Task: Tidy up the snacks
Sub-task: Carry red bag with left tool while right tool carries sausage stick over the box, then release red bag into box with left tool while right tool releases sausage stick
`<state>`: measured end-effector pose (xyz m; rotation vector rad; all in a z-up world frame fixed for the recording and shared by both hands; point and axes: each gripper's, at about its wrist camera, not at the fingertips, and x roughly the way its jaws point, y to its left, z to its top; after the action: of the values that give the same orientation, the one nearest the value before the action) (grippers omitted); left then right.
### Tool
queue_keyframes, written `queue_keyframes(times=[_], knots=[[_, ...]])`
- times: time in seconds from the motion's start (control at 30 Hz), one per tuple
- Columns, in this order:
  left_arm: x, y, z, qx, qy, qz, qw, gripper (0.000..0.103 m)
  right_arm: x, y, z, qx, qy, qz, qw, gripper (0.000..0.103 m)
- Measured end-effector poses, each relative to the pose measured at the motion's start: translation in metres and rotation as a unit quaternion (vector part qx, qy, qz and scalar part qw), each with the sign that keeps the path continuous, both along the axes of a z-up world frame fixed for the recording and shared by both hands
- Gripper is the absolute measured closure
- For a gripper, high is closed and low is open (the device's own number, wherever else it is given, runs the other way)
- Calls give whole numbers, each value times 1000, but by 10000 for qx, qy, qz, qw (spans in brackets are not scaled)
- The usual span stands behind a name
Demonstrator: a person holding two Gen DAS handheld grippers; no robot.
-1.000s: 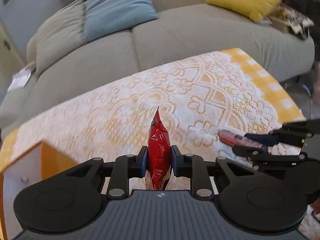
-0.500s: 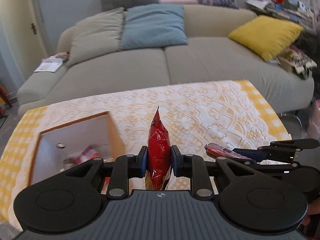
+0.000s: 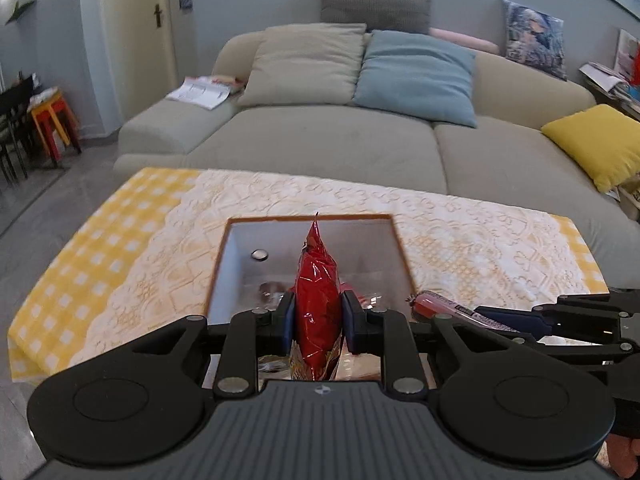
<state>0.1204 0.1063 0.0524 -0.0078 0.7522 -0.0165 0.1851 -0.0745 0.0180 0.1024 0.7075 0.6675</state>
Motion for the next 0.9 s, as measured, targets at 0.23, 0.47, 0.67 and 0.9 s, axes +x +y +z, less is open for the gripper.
queue_keyframes(times=[0.23, 0.47, 0.67, 0.9], knots=[[29, 28, -27, -157, 276, 29, 9995, 76, 32, 51, -16, -608, 194, 260, 9976, 82], [49, 28, -51, 181, 517, -78, 9985, 77, 63, 81, -38, -1243, 267, 369, 9912, 82], [69, 31, -69, 201, 769, -57, 9968, 77, 83, 99, -58, -1582, 347, 450, 9858, 82], [79, 35, -87, 166, 1021, -35, 9946, 76, 97, 106, -77, -1787, 491, 475, 9815, 82]])
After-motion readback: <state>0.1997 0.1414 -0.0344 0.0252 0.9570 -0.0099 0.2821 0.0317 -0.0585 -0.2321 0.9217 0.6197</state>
